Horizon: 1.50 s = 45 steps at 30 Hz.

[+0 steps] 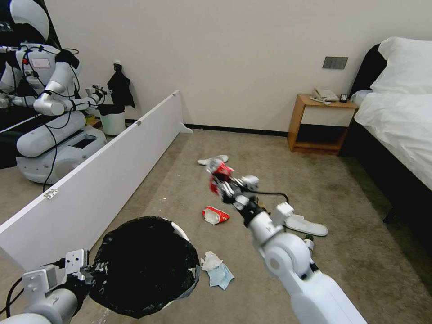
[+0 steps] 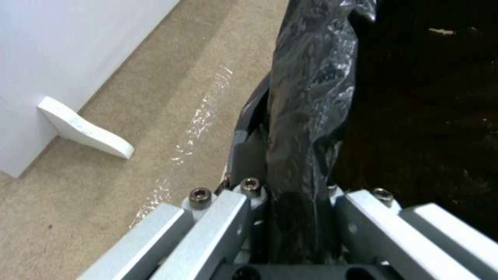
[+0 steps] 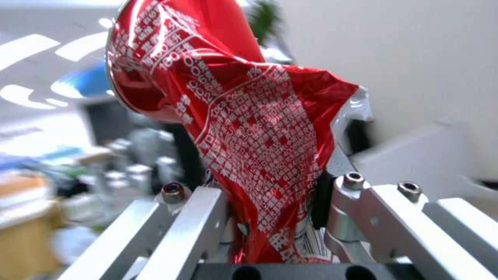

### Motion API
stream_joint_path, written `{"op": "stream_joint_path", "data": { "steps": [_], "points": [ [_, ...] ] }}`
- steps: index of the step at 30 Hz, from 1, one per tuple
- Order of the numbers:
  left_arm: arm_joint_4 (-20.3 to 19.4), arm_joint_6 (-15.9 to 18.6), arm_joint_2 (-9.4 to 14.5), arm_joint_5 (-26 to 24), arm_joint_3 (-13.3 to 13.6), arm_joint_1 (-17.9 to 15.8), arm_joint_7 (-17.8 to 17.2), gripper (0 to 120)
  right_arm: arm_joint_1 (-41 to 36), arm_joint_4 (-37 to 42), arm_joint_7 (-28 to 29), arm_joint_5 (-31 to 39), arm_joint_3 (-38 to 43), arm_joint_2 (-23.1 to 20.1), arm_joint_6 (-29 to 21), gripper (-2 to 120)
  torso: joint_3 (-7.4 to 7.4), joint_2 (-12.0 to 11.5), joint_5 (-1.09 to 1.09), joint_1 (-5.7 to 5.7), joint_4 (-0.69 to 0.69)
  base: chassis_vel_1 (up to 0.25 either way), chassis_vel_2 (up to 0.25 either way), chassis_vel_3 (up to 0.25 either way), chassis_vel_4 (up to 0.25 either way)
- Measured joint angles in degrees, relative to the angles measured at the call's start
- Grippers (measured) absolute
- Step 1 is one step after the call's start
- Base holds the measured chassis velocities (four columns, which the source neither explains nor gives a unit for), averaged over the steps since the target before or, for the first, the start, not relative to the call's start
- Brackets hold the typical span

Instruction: Pick up the trash bin, then pick up the garbage from the floor and place it into the trash bin.

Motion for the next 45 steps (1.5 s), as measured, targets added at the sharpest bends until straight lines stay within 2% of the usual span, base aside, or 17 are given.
{"op": "stream_joint_path", "data": {
  "steps": [3, 5, 9, 18, 30, 38, 42, 44, 45],
  "points": [
    [0.25, 0.0, 0.14, -0.48, 0.0, -0.12, 0.0, 3, 1.62, -0.18, -0.84, 1.58, -1.88, 0.3, 1.05, 18, 0.0, 0.0, 0.0, 0.0, 0.02, 0.0, 0.0, 0.0, 0.0],
    [0.72, 0.0, 0.23, -0.95, -0.19, -0.2, 0.26, 3, 5.02, -0.96, -3.37, 3.41, -6.96, 0.66, 4.49, 18, 0.0, 0.0, 0.0, 0.0, 0.01, 0.0, 0.0, 0.0, 0.0],
    [0.77, 0.0, 0.05, -0.94, -0.21, -0.14, 0.38, 3, 6.87, -0.85, -5.19, 4.67, -10.89, 0.58, 6.16, 18, 0.0, 0.0, 0.0, 0.0, 0.01, 0.0, 0.0, 0.0, 0.0],
    [0.16, -0.02, -0.28, -0.38, -0.28, 0.23, 0.58, 3, 8.24, -0.31, -8.44, 5.32, -16.76, -1.34, 6.9, 18, 0.0, 0.0, 0.01, 0.0, 0.0, 0.0, 0.0, 0.0, 0.0],
    [-0.54, -0.04, -0.74, -0.02, -0.95, 0.79, 1.03, 3, 6.15, -1.43, -7.71, 2.42, -20.37, -5.17, 6.61, 18, 0.0, 0.0, 0.02, 0.0, 0.01, 0.0, 0.0, 0.0, 0.0],
    [-0.94, -0.04, -0.53, -0.08, -1.06, 0.78, 1.05, 3, 4.77, -0.46, -5.98, 2.34, -22.09, -8.84, 4.88, 18, 0.0, 0.0, 0.02, 0.0, 0.0, 0.0, 0.0, 0.0, 0.0],
    [-0.94, -0.04, -0.47, -0.08, -1.01, 0.73, 1.04, 3, 4.91, 0.58, -3.71, 3.22, -22.48, -9.38, 0.95, 18, 0.0, 0.0, 0.02, 0.0, 0.0, 0.0, 0.0, 0.0, 0.0],
    [-0.93, -0.04, -0.45, -0.08, -0.99, 0.73, 1.05, 3, 5.43, 1.96, -1.24, 4.09, -22.49, -9.61, -3.25, 18, 0.0, 0.01, 0.02, 0.0, 0.01, 0.0, 0.0, 0.0, 0.0],
    [-0.93, -0.04, -0.45, -0.08, -0.99, 0.73, 1.05, 3, 5.43, 1.96, -1.24, 4.09, -22.49, -9.61, -3.25, 18, 0.0, 0.01, 0.02, 0.0, 0.01, 0.0, 0.0, 0.0, 0.0]
  ]
}}
